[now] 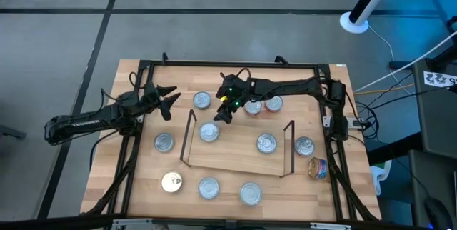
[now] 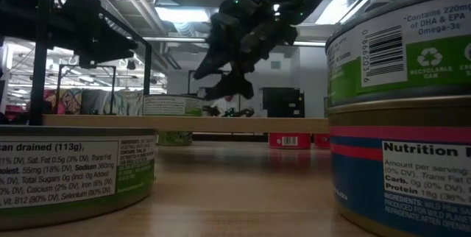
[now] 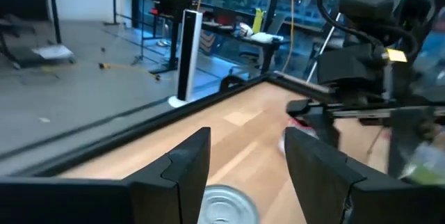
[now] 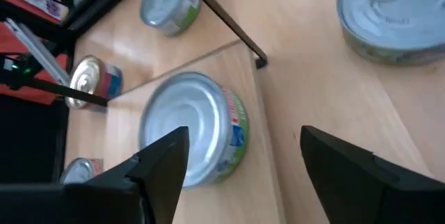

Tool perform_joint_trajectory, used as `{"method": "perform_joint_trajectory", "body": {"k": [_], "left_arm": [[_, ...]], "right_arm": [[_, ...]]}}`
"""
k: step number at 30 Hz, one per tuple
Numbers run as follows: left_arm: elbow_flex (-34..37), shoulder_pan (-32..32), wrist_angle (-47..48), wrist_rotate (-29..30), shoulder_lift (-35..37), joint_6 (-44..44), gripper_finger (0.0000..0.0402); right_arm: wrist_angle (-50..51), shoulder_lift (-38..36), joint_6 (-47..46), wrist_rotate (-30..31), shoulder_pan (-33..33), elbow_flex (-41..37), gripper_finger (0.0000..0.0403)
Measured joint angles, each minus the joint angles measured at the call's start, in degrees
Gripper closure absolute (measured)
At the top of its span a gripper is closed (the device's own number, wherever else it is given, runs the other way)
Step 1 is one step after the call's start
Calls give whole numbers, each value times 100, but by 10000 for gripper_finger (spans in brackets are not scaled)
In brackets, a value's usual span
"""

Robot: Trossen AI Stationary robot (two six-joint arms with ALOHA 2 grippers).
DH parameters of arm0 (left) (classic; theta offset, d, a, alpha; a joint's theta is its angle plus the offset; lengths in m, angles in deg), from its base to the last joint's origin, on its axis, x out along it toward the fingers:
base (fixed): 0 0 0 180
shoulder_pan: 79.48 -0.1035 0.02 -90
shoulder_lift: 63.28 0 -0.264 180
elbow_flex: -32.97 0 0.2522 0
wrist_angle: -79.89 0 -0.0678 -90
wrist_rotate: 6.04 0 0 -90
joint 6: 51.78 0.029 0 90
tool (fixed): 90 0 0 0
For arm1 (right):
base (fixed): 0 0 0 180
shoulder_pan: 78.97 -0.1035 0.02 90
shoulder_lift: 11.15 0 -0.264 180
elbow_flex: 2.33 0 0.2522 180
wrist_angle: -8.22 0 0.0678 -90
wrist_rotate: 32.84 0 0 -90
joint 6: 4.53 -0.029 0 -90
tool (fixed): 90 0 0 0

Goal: Stack canned seafood by type on shelf
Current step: Stack the green tuna can on top of the green tuna can on the shelf

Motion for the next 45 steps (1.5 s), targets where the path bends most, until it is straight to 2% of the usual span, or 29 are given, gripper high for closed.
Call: {"method": "perform_joint_trajectory", "body": {"k": [8, 12, 21, 26, 32, 45], "left_arm": [[-36, 0, -32, -17, -9, -1826, 222], [-36, -7, -87, -17, -21, -2177, 222], [-38, -7, -160, -15, -448, -3187, 222], [-38, -7, -768, -15, -969, -3247, 222], [-38, -7, -1191, -9, -1421, -3177, 222], [-38, -6, -1343, -9, -1728, -3138, 222]], "right_arm": [[-341, -165, 297, 708, 284, 0, 129], [-427, -165, 297, 904, 389, 0, 129], [-643, -141, 294, 1892, 373, 0, 129], [-787, -66, 263, 1905, 413, 2, 130], [-907, 84, -214, 2296, 462, -5, 130], [-1011, 714, -641, 2349, 449, 272, 130]]}}
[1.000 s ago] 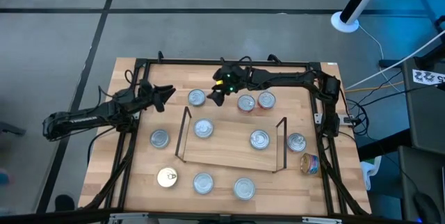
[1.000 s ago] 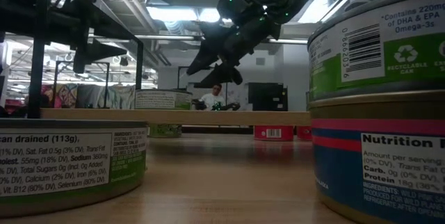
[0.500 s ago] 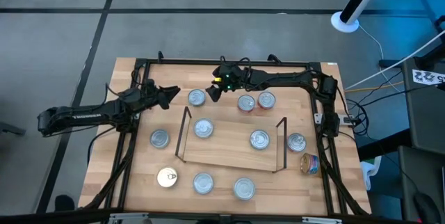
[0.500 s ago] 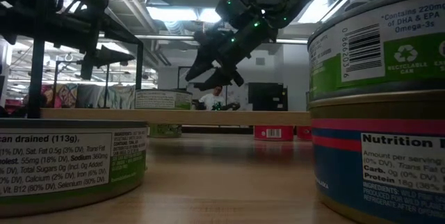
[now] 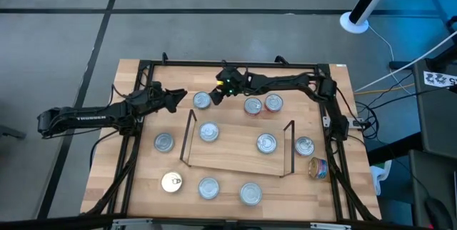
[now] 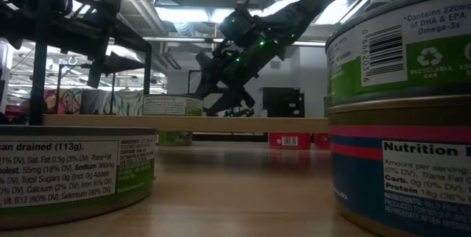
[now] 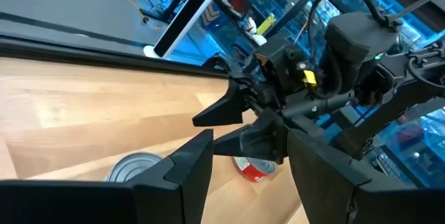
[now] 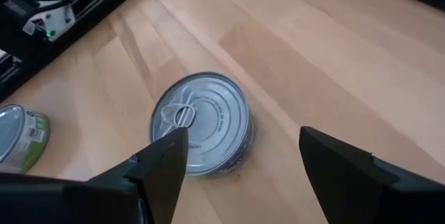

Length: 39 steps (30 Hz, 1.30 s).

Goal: Stack canned seafood by type on shelf
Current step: Stack the green tuna can on top of the green tuna can on the shelf

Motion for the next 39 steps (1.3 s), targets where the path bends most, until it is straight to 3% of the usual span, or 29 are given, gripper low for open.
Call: {"method": "perform_joint_trajectory", "body": {"k": [5, 24, 29, 39], "left_arm": [[0, 2, 53, 0, -1, 2, 222], [0, 2, 107, 0, -1, 11, 222], [-6, 2, 60, 0, -1, 2, 222], [-821, 0, 156, 0, -430, 736, 222]], "right_arm": [[10, 242, -240, -236, 0, 26, 130], [8, 294, -157, -239, -117, 34, 130], [14, 66, -136, -726, -74, 28, 130], [929, -599, 442, -742, -39, 28, 130]]}}
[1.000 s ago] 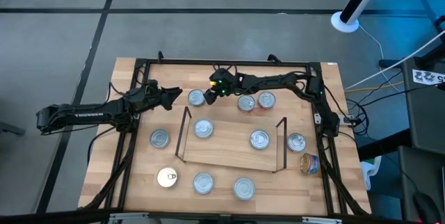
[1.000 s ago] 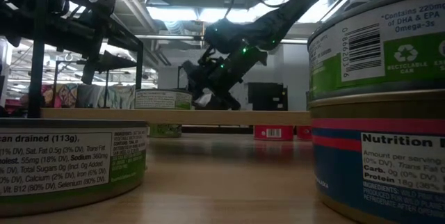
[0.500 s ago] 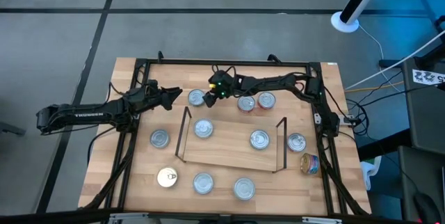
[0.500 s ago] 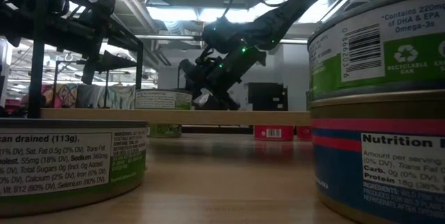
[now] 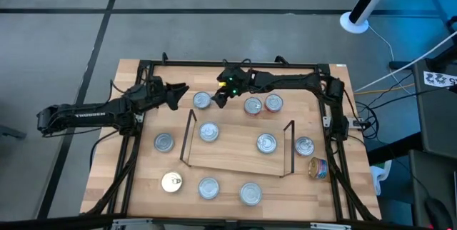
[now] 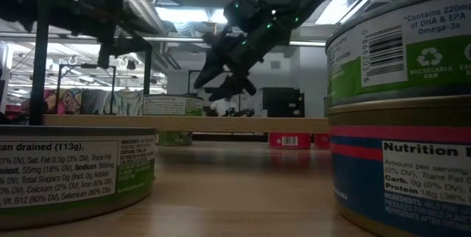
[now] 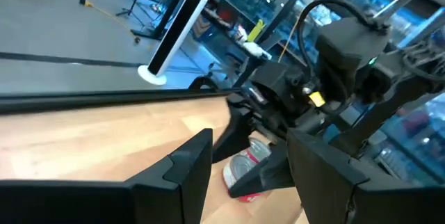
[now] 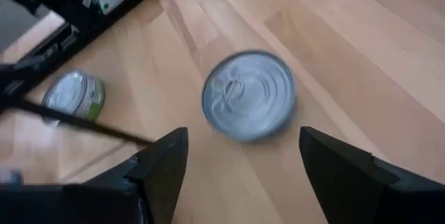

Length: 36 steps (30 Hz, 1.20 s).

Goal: Stack canned seafood by type on shelf
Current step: Stack the green tuna can on top of the green tuna can on the shelf

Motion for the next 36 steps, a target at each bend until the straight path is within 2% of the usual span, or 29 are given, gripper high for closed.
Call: {"method": "perform_joint_trajectory", "body": {"k": [5, 9, 15, 19, 27, 36], "left_arm": [[-697, -63, 942, -29, -656, -8, 222], [-1395, -310, 1895, -337, -1300, -12, 222], [-2458, -956, 3455, -1279, -2283, -16, 222], [-2884, -1453, 4335, -1842, -2885, 10, 222], [-2936, -2228, 4454, -3107, -4112, 408, 222], [-2936, -2632, 4393, -3385, -5086, 639, 222]], "right_arm": [[787, -508, 359, 206, 2, -2, 130], [1306, -972, 573, 302, 2, -2, 130], [2020, -1757, 926, 304, 2, -2, 130], [2518, -2246, 1144, 317, 0, -2, 130], [3105, -2800, 2000, 349, 0, -2, 130], [3317, -2773, 2135, 511, 0, -28, 130]]}}
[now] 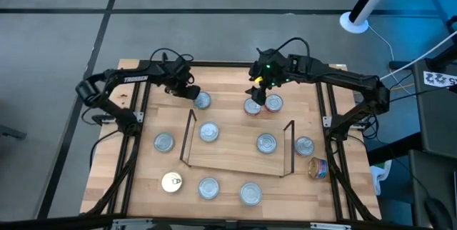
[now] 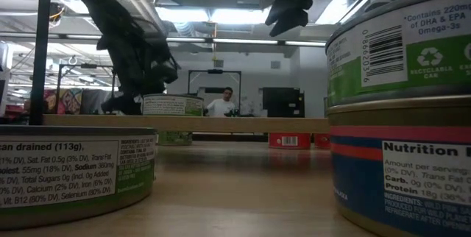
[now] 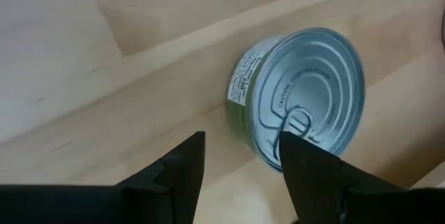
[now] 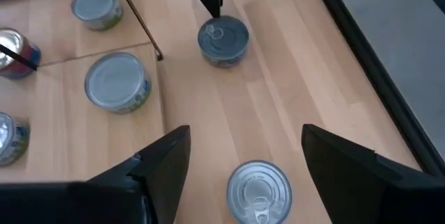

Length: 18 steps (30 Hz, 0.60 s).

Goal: Stack canned seafood by type on shelf
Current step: Stack the green tuna can on top of the green tuna can on the shelf

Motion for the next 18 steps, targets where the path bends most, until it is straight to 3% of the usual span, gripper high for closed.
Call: {"method": "perform_joint_trajectory", "body": {"k": [14, 18], "left_arm": [[-17, -52, -317, -309, -473, 256, 222], [-17, -50, -325, -352, -480, 299, 246]], "right_arm": [[-25, -1, 13, -4, 0, 0, 130], [-27, -1, 13, -4, 0, 0, 130]]}}
